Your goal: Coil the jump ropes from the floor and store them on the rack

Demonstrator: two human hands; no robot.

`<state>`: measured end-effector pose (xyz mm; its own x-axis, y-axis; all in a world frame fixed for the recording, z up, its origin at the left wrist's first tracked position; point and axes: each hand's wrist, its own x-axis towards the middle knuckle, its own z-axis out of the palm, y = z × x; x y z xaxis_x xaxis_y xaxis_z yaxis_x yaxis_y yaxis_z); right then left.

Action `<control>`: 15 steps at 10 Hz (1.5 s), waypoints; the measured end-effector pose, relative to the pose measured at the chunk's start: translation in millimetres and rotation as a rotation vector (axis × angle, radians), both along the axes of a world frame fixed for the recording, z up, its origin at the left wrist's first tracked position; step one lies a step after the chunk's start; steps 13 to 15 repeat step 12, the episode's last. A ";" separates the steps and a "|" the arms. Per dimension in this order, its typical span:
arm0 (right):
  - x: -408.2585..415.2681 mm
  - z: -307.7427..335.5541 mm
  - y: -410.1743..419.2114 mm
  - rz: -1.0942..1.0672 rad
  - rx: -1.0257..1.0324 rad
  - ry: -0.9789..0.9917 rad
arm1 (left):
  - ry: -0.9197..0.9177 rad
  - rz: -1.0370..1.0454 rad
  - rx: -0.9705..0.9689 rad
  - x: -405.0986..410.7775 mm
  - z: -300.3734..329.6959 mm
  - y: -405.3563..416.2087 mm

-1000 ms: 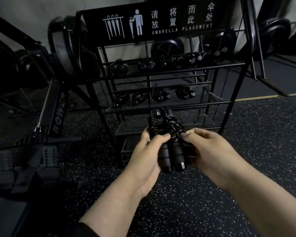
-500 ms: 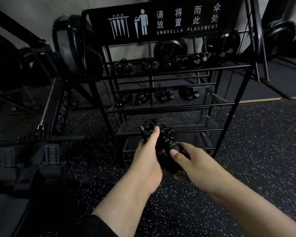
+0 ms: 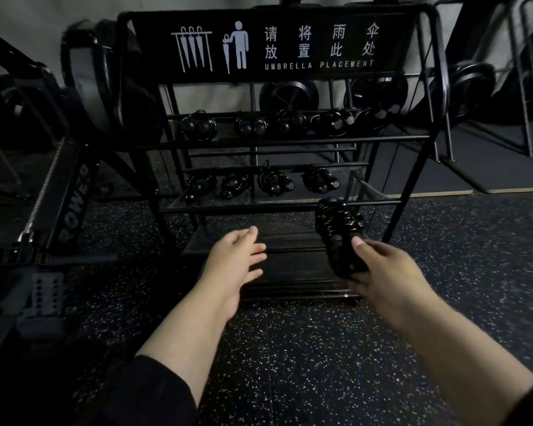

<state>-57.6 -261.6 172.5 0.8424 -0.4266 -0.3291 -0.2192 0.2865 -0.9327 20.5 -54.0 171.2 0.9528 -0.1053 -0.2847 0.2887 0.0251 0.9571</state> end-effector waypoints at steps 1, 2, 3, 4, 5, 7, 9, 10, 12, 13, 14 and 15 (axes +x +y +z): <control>32.9 12.9 -38.7 -0.073 -0.084 -0.021 | -0.045 0.019 0.037 30.1 -0.8 -0.8; 77.9 20.4 -73.6 -0.081 -0.141 -0.014 | -0.101 0.009 0.059 52.3 -3.4 -1.5; 124.5 23.3 -96.2 -0.093 -0.236 0.015 | -0.126 0.009 0.065 68.2 -12.7 -2.9; 166.6 20.6 -111.3 -0.094 -0.216 0.051 | -0.143 -0.003 0.083 80.3 -28.2 -3.6; 195.6 5.7 -124.4 -0.097 -0.340 0.098 | -0.134 0.002 0.086 88.0 -40.0 -3.1; 226.6 -19.5 -143.3 -0.125 -0.608 0.152 | -0.146 -0.003 0.072 93.6 -44.7 -1.4; 239.5 -15.8 -151.7 -0.103 -1.030 0.312 | -0.156 -0.007 0.072 92.8 -43.3 -3.5; 243.0 -16.1 -153.6 -0.038 -1.091 0.304 | -0.166 -0.013 0.055 93.5 -44.2 -3.1; 242.9 -12.5 -151.7 -0.032 -1.177 0.291 | -0.183 0.000 0.038 91.8 -38.6 -1.5; 242.9 -12.5 -151.7 -0.032 -1.177 0.291 | -0.183 0.000 0.038 91.8 -38.6 -1.5; 242.9 -12.5 -151.7 -0.032 -1.177 0.291 | -0.183 0.000 0.038 91.8 -38.6 -1.5; 242.9 -12.5 -151.7 -0.032 -1.177 0.291 | -0.183 0.000 0.038 91.8 -38.6 -1.5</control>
